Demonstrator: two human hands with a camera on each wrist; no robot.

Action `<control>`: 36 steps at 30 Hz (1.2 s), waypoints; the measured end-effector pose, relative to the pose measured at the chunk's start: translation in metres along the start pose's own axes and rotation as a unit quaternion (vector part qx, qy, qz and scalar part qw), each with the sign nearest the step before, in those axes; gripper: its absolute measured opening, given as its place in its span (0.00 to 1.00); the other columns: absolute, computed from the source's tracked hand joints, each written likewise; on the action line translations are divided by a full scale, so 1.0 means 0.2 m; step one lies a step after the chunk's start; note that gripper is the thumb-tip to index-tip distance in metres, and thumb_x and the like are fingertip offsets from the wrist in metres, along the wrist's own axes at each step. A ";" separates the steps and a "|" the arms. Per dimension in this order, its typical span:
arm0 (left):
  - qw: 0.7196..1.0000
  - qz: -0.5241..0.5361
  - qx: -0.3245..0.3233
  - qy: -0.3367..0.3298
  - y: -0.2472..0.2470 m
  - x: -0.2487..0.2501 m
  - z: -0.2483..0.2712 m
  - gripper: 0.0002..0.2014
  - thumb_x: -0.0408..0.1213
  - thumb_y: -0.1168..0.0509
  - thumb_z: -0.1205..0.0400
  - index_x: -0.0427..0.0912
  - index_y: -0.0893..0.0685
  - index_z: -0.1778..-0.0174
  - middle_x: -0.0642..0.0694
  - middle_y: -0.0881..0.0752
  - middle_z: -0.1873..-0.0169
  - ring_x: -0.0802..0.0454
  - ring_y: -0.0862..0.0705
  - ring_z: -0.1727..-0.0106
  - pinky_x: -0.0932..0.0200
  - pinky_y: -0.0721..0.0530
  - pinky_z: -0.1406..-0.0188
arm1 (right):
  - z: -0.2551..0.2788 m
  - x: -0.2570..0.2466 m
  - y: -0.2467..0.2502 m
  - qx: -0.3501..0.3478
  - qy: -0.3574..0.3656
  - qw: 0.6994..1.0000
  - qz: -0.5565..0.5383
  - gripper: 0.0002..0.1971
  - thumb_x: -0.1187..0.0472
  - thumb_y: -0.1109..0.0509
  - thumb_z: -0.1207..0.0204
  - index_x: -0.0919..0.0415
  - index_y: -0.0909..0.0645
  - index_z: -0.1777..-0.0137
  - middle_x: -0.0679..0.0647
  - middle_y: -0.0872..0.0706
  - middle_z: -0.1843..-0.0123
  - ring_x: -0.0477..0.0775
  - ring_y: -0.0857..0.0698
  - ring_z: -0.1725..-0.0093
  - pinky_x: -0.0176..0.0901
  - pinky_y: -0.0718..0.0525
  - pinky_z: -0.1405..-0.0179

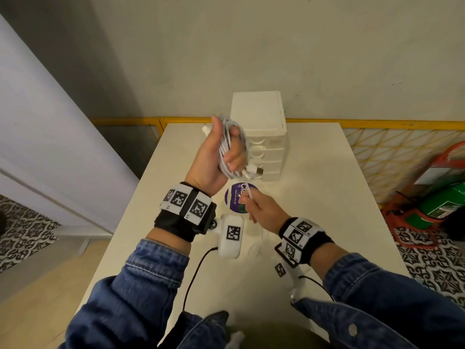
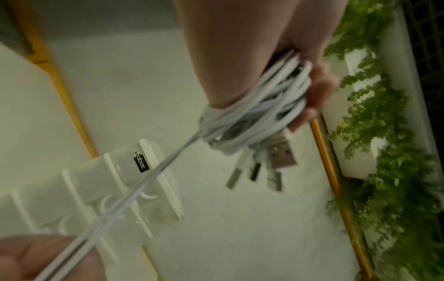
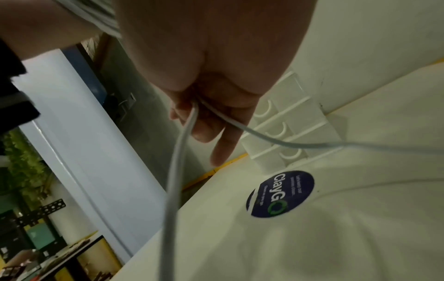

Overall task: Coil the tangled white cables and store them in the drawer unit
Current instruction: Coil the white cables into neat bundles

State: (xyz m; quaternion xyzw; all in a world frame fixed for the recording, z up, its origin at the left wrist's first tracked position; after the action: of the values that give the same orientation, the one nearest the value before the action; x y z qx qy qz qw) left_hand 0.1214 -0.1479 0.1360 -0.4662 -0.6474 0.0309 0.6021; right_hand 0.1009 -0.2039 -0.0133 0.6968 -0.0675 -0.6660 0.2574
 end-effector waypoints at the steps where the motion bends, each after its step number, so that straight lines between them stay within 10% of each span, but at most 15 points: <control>1: 0.997 -0.024 0.065 -0.025 0.06 0.02 0.00 0.22 0.58 0.49 0.19 0.40 0.27 0.60 0.51 0.29 0.84 0.56 0.29 0.84 0.62 0.32 0.80 | 0.01 0.01 -0.02 -0.008 -0.010 1.000 -0.007 0.06 0.61 0.45 0.18 0.59 0.26 0.52 0.48 0.28 0.70 0.40 0.26 0.77 0.52 0.19 0.70; 3: 0.975 -0.090 0.181 -0.088 0.18 0.08 0.02 0.17 0.53 0.48 0.18 0.43 0.29 0.63 0.51 0.30 0.82 0.55 0.29 0.81 0.61 0.28 0.77 | 0.03 0.00 -0.03 -0.022 -0.015 1.000 -0.011 0.07 0.60 0.43 0.18 0.54 0.23 0.49 0.47 0.26 0.69 0.38 0.25 0.78 0.43 0.22 0.75; 7: 0.886 -0.293 0.325 -0.152 0.34 0.23 0.11 0.14 0.44 0.41 0.15 0.39 0.28 0.63 0.47 0.26 0.77 0.53 0.26 0.78 0.60 0.25 0.78 | 0.08 -0.01 -0.04 -0.045 0.010 0.999 0.027 0.10 0.61 0.41 0.19 0.57 0.19 0.43 0.47 0.17 0.53 0.47 0.19 0.56 0.37 0.23 0.53; 14: 0.755 -0.601 0.255 -0.063 0.44 0.10 0.11 0.16 0.53 0.35 0.23 0.41 0.23 0.60 0.46 0.21 0.72 0.51 0.21 0.69 0.55 0.20 0.61 | 0.11 -0.28 0.08 0.000 0.130 0.986 0.103 0.16 0.50 0.42 0.22 0.55 0.17 0.44 0.44 0.14 0.61 0.43 0.21 0.62 0.32 0.23 0.58; 19: 0.795 -0.586 0.117 0.109 0.36 -0.15 0.13 0.29 0.56 0.48 0.16 0.32 0.23 0.67 0.42 0.25 0.85 0.54 0.29 0.88 0.64 0.31 0.87 | 0.08 -0.45 0.22 0.045 0.185 0.973 0.129 0.10 0.54 0.34 0.23 0.55 0.13 0.52 0.53 0.08 0.56 0.52 0.13 0.57 0.51 0.16 0.54; 23: 0.826 -0.507 0.044 0.242 0.35 -0.33 0.21 0.38 0.68 0.56 0.23 0.33 0.22 0.63 0.45 0.29 0.89 0.53 0.32 0.88 0.67 0.30 0.84 | 0.03 -0.46 0.37 0.079 0.181 0.975 0.106 0.05 0.57 0.30 0.26 0.50 0.12 0.54 0.48 0.09 0.55 0.47 0.13 0.54 0.50 0.15 0.49; 29: 0.857 -0.417 -0.010 0.304 0.21 -0.42 0.23 0.16 0.37 0.38 0.17 0.37 0.24 0.72 0.49 0.32 0.91 0.53 0.37 0.90 0.66 0.37 0.85 | -0.01 -0.42 0.49 0.110 0.202 0.969 0.088 0.11 0.63 0.29 0.27 0.53 0.13 0.46 0.41 0.21 0.66 0.38 0.19 0.63 0.26 0.25 0.57; 36: 0.916 -0.265 -0.061 0.295 0.03 -0.38 0.18 0.17 0.44 0.44 0.18 0.39 0.25 0.69 0.50 0.35 0.89 0.55 0.41 0.90 0.67 0.43 0.88 | -0.03 -0.32 0.63 0.169 0.174 0.969 0.044 0.12 0.66 0.31 0.26 0.54 0.15 0.45 0.45 0.25 0.66 0.37 0.23 0.65 0.21 0.29 0.58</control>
State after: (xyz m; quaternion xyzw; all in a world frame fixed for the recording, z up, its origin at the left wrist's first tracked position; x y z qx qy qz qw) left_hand 0.0827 -0.1749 0.0651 -0.3014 -0.5403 -0.3082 0.7227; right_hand 0.1322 -0.2820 0.1005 0.8315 -0.1636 -0.5019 0.1728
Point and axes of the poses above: each hand's wrist, its own z-axis away from the middle knuckle, its own y-axis out of the back of the hand, x = y × z, the point moved 10 cm from there along -z, towards the middle knuckle
